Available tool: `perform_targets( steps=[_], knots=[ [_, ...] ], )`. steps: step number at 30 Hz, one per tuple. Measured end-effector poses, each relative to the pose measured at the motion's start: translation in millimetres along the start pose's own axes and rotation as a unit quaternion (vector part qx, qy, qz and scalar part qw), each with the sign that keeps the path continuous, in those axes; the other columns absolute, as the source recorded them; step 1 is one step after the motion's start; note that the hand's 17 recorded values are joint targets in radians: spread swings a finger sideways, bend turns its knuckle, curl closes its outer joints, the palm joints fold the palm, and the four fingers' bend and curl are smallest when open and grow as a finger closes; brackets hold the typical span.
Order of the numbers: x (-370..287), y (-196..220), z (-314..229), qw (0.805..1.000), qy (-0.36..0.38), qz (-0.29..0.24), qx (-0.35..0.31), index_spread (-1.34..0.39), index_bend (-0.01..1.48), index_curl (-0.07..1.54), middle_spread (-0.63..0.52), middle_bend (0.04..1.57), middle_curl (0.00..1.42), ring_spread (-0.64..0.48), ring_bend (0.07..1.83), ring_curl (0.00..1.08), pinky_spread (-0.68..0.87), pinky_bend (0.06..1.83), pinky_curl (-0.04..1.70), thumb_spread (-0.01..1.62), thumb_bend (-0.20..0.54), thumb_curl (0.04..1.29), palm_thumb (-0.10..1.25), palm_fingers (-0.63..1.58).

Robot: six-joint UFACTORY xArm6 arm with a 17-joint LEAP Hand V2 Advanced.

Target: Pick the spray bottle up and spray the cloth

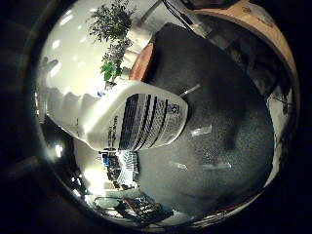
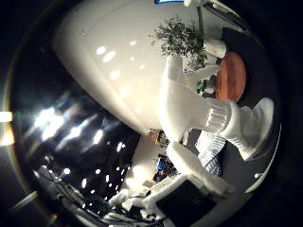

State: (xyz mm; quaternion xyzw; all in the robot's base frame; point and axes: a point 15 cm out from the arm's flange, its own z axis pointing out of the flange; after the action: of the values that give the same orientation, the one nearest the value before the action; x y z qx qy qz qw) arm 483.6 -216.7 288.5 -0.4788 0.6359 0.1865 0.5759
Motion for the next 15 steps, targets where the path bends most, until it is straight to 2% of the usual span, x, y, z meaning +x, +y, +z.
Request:
perform_targets(
  steps=[15],
  knots=[
    [0.3,-1.8,4.0,0.998,0.044,-0.023,-0.031,-0.18,0.15,0.26,0.22,0.18,0.28,0.19,0.23,0.27,0.35,0.30,0.33,0.96,-0.024,0.42,0.84,-0.03]
  ],
)
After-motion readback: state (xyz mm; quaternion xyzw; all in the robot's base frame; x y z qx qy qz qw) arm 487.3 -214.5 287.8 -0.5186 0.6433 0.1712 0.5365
